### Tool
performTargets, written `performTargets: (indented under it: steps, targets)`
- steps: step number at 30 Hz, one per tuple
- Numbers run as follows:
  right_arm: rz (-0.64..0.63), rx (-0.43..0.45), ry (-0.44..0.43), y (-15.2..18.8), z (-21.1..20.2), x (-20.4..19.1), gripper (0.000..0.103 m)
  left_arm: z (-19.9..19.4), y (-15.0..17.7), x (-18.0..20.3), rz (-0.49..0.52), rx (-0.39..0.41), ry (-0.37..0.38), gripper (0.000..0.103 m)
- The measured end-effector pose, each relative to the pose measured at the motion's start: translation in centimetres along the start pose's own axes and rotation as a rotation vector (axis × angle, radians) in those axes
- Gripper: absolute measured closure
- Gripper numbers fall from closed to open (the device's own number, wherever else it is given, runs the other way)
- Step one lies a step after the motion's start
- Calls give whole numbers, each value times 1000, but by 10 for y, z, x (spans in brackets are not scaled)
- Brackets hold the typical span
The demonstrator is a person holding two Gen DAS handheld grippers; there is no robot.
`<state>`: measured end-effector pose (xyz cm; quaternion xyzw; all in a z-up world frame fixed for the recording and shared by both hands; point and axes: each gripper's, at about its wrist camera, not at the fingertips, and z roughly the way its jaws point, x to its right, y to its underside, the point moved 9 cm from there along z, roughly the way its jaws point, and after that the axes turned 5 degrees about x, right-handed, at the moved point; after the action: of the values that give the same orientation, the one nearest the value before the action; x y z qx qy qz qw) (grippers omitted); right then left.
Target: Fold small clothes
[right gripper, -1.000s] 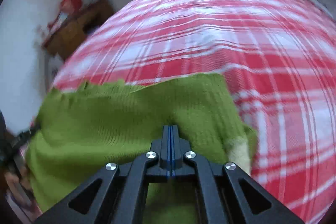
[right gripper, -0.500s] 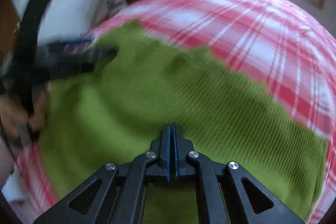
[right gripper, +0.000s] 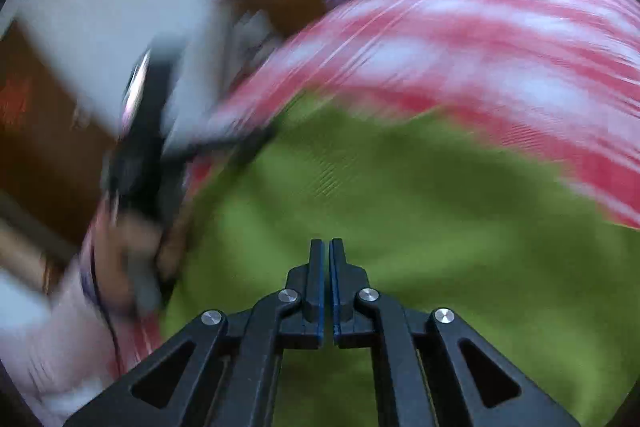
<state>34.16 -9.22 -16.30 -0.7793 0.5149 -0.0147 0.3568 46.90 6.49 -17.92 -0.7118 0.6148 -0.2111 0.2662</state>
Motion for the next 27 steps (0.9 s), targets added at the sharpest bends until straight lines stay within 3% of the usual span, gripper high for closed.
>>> performTargets:
  steps: [2, 3, 4, 5, 6, 10, 13, 15, 17, 20, 22, 24, 27]
  targets:
    - [-3, 72, 123, -18, 4, 11, 101, 3, 2, -21, -71, -16, -21, 7]
    - [46, 79, 233, -25, 7, 32, 101, 2, 3, -28, -107, -11, -11, 8]
    - [98, 101, 251, -32, 9, 46, 103, -3, 4, -32, -120, 13, -8, 15]
    - [175, 127, 204, -40, 8, 59, 103, -9, 7, -33, -122, 31, -1, 17]
    - [234, 164, 222, -45, 2, 74, 103, -13, 9, -33, -122, 35, 20, 17]
    - [322, 271, 423, -43, -36, 102, 100, -49, 8, -32, -92, 93, 131, 17]
    - [360, 339, 307, -32, -66, 91, 100, -86, 10, -20, -15, 167, 157, 17]
    - [342, 335, 317, -11, -90, 81, 100, -107, 22, 1, 69, 181, 205, 17]
    - [323, 332, 378, -6, -90, 84, 100, -126, 45, 23, 175, 192, 242, 15]
    - [293, 256, 494, 36, -106, 105, 100, -131, 80, 31, 235, 172, 244, 15]
    - [351, 216, 579, 75, -123, 132, 100, -128, 99, 26, 233, 138, 239, 15]
    - [452, 324, 444, 96, -149, 137, 100, -120, 115, 10, 203, 97, 223, 14]
    - [583, 363, 499, 129, -185, 154, 101, -121, 126, -22, 84, 88, 270, 9]
